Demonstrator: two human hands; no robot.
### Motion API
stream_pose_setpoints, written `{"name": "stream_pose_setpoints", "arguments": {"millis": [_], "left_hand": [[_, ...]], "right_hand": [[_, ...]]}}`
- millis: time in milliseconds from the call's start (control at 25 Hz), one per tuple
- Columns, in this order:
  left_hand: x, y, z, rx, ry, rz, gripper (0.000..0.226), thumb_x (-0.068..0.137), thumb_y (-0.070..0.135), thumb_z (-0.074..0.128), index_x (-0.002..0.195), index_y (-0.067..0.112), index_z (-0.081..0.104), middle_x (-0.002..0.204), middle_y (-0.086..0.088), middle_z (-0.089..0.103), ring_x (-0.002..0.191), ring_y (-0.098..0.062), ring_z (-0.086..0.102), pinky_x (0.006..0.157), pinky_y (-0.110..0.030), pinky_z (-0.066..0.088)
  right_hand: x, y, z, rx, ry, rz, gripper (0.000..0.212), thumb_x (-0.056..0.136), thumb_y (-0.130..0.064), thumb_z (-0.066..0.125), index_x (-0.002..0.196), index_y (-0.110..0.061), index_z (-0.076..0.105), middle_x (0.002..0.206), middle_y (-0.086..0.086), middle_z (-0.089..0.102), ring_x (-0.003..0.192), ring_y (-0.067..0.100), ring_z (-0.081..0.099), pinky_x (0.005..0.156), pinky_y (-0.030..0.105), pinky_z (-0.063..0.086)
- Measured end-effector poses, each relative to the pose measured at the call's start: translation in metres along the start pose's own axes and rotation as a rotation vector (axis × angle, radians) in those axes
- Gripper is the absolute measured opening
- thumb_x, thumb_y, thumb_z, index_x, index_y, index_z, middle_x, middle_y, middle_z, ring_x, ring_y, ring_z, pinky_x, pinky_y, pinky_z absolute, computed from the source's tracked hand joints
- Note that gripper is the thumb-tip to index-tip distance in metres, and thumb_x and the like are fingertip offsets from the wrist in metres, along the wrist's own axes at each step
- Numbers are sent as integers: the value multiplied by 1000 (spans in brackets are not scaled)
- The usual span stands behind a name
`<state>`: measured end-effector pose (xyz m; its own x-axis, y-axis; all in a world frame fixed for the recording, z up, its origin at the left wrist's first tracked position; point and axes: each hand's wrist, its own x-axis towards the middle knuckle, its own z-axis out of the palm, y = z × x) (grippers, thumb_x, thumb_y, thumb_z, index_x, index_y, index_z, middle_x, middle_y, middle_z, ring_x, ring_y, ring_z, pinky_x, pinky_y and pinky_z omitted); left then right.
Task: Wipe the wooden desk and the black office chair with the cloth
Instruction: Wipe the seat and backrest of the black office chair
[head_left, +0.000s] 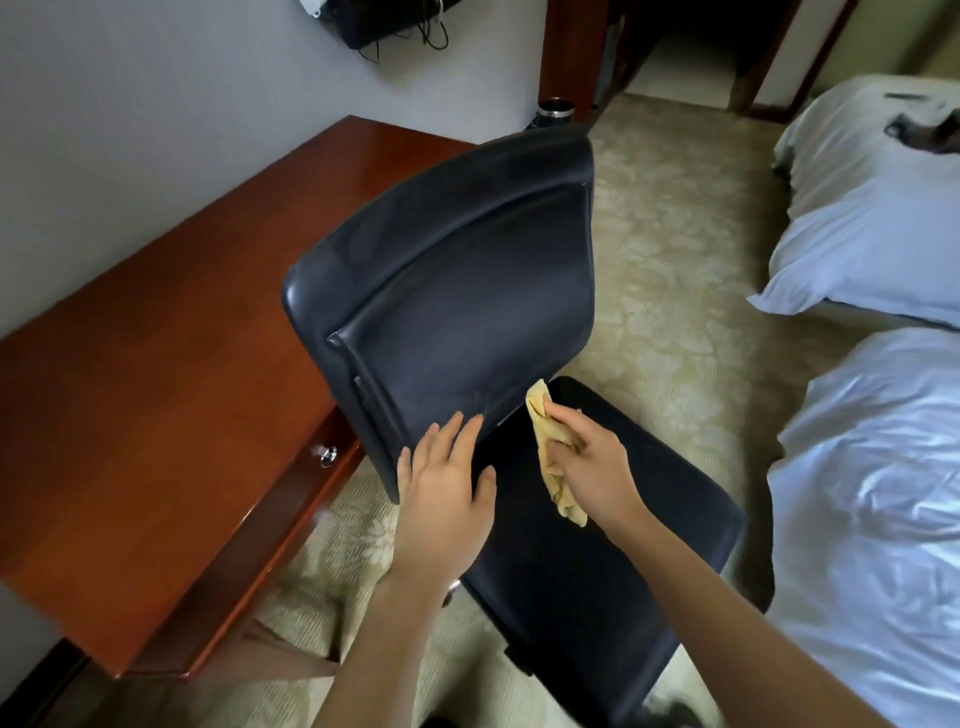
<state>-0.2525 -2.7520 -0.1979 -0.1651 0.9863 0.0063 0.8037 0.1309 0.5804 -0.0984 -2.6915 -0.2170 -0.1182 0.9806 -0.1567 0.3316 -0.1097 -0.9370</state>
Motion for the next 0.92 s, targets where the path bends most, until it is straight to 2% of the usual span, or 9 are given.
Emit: {"name": "stream_pose_setpoints", "arguments": {"millis": [120, 200, 320, 440, 520, 600, 720, 840, 920], "left_hand": [[10, 50, 22, -28, 105, 30, 47, 94, 19, 53, 140, 18, 43, 144, 0, 45, 135, -18, 37, 113, -40, 22], [8, 84, 44, -64, 152, -17, 42, 93, 15, 55, 135, 16, 51, 135, -2, 54, 128, -21, 45, 110, -39, 30], [-3, 138, 80, -123, 201, -126, 39, 95, 17, 54, 133, 17, 53, 134, 0, 55, 129, -18, 44, 111, -32, 30], [-4, 177, 100, -125, 244, -185, 37, 95, 18, 53, 131, 17, 55, 133, 2, 56, 127, -15, 46, 106, -20, 28], [3, 195, 107, -120, 301, -231, 36, 95, 18, 54, 130, 17, 56, 132, 2, 56, 126, -14, 47, 104, -18, 29], [11, 201, 108, -114, 352, -267, 35, 94, 18, 54, 129, 18, 57, 131, 3, 57, 124, -14, 48, 102, -19, 32], [27, 202, 115, -163, 493, -354, 34, 94, 18, 54, 127, 20, 58, 125, 8, 58, 119, -10, 51, 96, -18, 34], [56, 208, 136, -353, 643, -461, 32, 94, 17, 54, 125, 24, 59, 122, 12, 58, 110, 0, 52, 91, -18, 39], [80, 214, 152, -394, 643, -497, 34, 94, 16, 54, 127, 22, 57, 126, 10, 57, 114, -4, 51, 96, -24, 41]], "right_hand": [[7, 1, -79, -70, -56, -164, 50, 89, 0, 53, 114, -43, 58, 106, -20, 59, 93, -5, 58, 75, 1, 41], [10, 6, -141, -155, -119, -266, 53, 89, 2, 54, 111, -46, 56, 104, -25, 57, 87, -5, 59, 73, 5, 44], [22, 15, -238, -258, -182, -353, 53, 87, 3, 55, 112, -44, 57, 101, -31, 55, 82, -1, 60, 68, 11, 49], [49, 16, -297, -272, -222, -400, 52, 88, 4, 55, 117, -39, 59, 108, -30, 54, 94, -5, 59, 79, 17, 52], [74, 15, -315, -256, -271, -413, 48, 89, 3, 54, 122, -31, 61, 109, -29, 55, 99, 0, 58, 85, 20, 49], [96, 12, -315, -244, -321, -416, 47, 89, 2, 54, 123, -29, 61, 108, -28, 55, 98, -4, 57, 82, 10, 45], [124, 9, -313, -272, -467, -464, 47, 89, 2, 55, 125, -28, 60, 114, -25, 54, 100, -20, 48, 78, -3, 36], [160, 5, -333, -472, -605, -607, 51, 87, 5, 55, 125, -29, 59, 121, -29, 48, 111, -23, 41, 88, -6, 28], [191, -5, -348, -605, -639, -664, 51, 87, 6, 55, 125, -28, 59, 122, -30, 46, 115, -14, 43, 91, -6, 24]]}}
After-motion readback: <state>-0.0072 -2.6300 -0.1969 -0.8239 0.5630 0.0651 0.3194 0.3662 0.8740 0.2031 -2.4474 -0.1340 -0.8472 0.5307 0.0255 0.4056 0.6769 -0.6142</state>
